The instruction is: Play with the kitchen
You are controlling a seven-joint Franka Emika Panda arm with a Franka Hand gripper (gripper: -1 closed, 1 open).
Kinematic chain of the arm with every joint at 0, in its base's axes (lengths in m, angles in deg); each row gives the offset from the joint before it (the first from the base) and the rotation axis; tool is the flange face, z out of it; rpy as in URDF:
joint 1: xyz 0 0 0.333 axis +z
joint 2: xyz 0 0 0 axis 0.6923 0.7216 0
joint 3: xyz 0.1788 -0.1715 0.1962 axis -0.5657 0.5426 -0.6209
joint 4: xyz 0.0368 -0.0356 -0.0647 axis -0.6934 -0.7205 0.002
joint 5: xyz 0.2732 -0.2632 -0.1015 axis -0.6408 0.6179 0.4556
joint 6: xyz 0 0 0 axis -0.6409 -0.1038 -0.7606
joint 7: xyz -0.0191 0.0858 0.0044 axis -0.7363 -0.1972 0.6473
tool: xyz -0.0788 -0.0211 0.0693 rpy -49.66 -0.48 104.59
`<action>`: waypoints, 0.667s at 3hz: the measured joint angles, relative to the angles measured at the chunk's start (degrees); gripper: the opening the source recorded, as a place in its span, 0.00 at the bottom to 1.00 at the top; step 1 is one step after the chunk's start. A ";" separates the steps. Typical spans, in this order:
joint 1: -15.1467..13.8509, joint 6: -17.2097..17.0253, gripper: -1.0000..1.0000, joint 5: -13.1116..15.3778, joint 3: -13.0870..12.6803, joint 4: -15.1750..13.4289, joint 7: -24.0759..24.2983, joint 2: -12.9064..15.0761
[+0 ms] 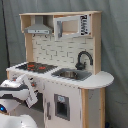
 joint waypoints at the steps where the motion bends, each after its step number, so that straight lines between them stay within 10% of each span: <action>1: -3.11 3.84 1.00 0.15 -1.42 2.74 -0.04 -0.01; 2: -5.58 7.13 1.00 3.21 -2.00 5.47 -0.18 -0.01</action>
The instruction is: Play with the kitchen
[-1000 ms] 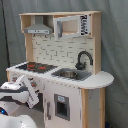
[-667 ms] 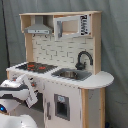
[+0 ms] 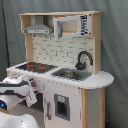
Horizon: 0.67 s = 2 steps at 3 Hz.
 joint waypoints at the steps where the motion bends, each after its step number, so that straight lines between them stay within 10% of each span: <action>1: -0.03 0.27 1.00 1.22 0.00 0.42 -0.02 0.00; 2: -0.04 0.28 0.00 1.28 0.00 0.42 -0.03 0.00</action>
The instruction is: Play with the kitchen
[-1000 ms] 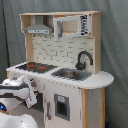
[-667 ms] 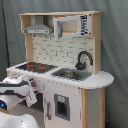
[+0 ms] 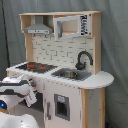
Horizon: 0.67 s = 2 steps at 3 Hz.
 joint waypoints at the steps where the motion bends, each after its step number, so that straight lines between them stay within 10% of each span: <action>1: -0.04 0.30 0.00 0.82 0.33 0.56 -5.35 -0.02; 2: -0.05 0.30 0.00 0.81 0.30 0.50 -11.34 -0.02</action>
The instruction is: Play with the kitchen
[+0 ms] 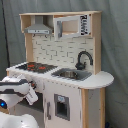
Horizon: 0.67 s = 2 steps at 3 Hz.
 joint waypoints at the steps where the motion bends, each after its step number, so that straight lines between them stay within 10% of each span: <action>1: 0.00 0.00 0.00 0.00 -0.03 -0.06 -5.86 -0.01; 2: 0.00 0.00 0.00 0.00 -0.05 -0.12 -12.10 -0.03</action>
